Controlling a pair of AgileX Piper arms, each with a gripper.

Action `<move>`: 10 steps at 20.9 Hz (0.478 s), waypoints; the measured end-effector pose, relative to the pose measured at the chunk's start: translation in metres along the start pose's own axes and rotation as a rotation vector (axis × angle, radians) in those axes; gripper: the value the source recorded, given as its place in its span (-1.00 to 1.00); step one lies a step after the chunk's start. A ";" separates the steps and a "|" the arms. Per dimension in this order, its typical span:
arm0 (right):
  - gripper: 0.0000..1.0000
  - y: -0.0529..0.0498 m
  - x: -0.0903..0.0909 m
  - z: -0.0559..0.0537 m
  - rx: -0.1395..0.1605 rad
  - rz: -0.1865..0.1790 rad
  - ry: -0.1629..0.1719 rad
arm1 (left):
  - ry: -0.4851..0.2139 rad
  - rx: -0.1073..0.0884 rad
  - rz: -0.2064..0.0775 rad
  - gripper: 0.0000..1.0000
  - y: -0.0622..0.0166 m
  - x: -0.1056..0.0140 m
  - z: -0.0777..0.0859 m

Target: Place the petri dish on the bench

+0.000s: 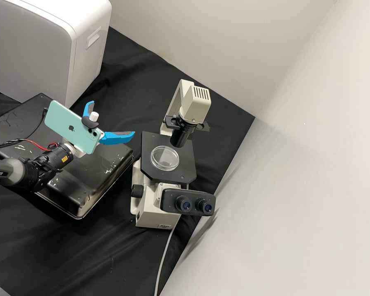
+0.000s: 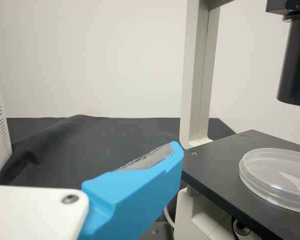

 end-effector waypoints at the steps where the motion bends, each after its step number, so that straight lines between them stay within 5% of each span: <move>1: 1.00 0.000 0.000 0.000 0.000 0.000 0.000 | -0.002 0.002 -0.002 1.00 -0.0004 0.000 0.000; 10: 1.00 0.000 0.000 0.000 0.000 0.000 0.000 | 0.002 0.014 -0.014 1.00 -0.0028 0.001 0.001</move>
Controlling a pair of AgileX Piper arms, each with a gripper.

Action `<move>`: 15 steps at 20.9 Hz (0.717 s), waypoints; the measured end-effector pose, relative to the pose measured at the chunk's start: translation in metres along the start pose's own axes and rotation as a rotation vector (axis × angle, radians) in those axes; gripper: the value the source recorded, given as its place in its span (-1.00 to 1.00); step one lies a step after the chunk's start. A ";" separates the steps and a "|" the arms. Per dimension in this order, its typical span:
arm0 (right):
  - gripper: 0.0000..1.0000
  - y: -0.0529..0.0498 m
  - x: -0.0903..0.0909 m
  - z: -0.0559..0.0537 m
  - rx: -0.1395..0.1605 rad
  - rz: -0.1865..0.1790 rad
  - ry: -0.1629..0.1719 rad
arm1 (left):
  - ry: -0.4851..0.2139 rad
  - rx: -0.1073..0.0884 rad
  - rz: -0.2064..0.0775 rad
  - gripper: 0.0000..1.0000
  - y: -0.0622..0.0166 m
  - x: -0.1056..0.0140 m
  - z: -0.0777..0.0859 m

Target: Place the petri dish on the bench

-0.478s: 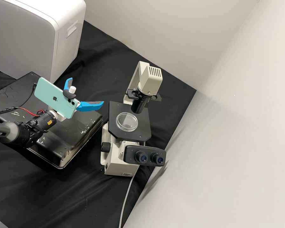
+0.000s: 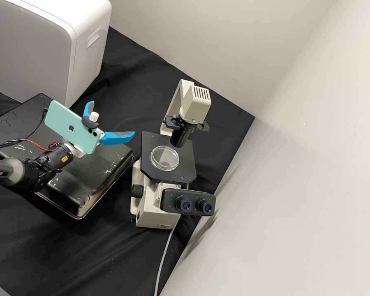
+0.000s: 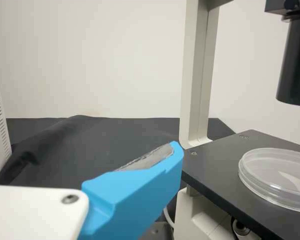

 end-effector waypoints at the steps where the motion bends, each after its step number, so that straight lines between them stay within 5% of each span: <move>1: 1.00 0.000 0.000 0.000 0.000 0.000 0.000 | 0.000 0.000 0.000 1.00 0.0000 0.000 0.000; 6: 1.00 0.004 -0.009 0.013 0.010 0.013 -0.046 | 0.002 0.012 -0.011 1.00 -0.0023 0.001 0.000; 10: 1.00 0.016 -0.022 0.025 0.050 0.049 -0.087 | 0.005 0.018 -0.016 1.00 -0.0034 0.001 0.000; 15: 1.00 0.028 -0.032 0.034 0.052 0.099 -0.081 | 0.015 0.022 -0.020 1.00 -0.0041 0.002 -0.001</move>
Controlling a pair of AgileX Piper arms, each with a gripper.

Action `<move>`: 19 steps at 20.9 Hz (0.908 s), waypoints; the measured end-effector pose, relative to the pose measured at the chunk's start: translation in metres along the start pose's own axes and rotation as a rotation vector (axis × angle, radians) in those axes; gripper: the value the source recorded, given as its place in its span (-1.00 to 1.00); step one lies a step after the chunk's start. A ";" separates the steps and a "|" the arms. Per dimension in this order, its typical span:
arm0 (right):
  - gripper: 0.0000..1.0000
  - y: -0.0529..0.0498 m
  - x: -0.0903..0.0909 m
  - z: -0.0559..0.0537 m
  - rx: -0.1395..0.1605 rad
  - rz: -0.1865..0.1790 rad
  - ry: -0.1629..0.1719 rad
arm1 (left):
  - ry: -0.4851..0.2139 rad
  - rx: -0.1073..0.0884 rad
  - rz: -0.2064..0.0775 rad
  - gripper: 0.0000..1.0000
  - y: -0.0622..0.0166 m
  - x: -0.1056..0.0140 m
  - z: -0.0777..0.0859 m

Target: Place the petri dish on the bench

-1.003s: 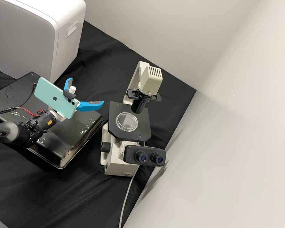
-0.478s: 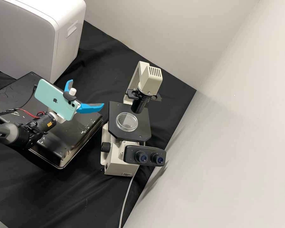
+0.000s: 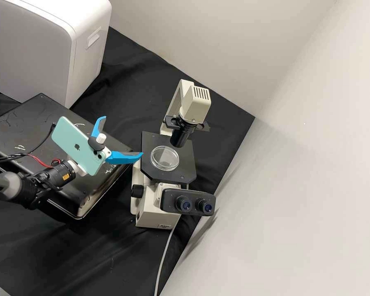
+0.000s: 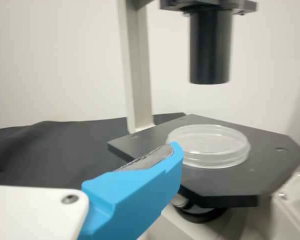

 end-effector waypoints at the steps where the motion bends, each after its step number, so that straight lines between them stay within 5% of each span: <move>1: 1.00 0.002 -0.001 0.003 0.003 0.005 -0.006 | 0.002 0.001 -0.001 1.00 -0.0003 0.000 0.000; 12: 1.00 0.017 0.014 0.036 0.004 0.063 -0.089 | 0.002 0.003 -0.003 1.00 -0.0006 0.000 0.000; 19: 1.00 0.018 0.033 0.044 -0.020 0.070 -0.097 | 0.003 0.004 -0.004 1.00 -0.0008 0.000 0.000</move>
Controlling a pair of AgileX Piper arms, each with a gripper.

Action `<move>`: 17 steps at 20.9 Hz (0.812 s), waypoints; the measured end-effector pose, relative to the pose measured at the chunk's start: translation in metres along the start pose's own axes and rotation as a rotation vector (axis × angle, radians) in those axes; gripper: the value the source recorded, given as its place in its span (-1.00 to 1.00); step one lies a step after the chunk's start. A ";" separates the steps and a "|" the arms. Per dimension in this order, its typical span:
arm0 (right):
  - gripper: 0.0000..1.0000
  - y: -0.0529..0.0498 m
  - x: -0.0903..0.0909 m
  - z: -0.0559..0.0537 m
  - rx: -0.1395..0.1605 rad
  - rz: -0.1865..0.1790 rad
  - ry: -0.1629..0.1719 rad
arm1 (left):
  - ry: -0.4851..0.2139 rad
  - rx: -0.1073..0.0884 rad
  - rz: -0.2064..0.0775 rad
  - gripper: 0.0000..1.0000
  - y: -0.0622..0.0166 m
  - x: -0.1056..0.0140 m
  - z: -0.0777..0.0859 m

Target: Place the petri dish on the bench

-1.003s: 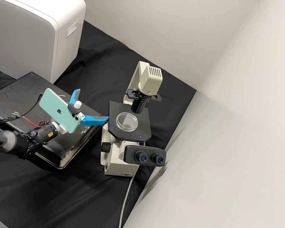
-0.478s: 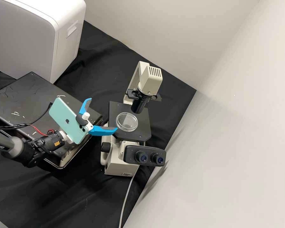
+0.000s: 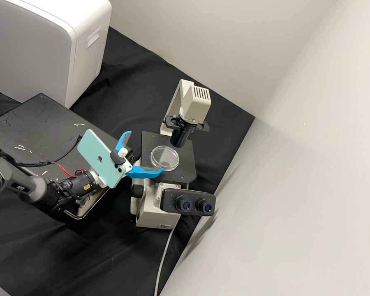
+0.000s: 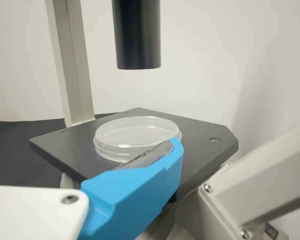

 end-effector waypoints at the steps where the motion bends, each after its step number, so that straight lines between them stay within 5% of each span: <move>1: 1.00 0.000 0.003 0.001 -0.011 0.001 0.000 | 0.000 0.002 -0.002 1.00 -0.0004 0.000 0.000; 10: 1.00 0.005 0.028 0.015 -0.026 0.021 -0.034 | 0.002 0.012 -0.011 1.00 -0.0024 0.001 0.000; 13: 1.00 0.008 0.033 0.022 -0.037 0.053 -0.071 | 0.006 0.018 -0.014 1.00 -0.0031 0.002 0.000; 17: 1.00 0.009 0.039 0.025 -0.070 0.061 -0.080 | 0.006 0.016 -0.018 1.00 -0.0040 0.002 0.000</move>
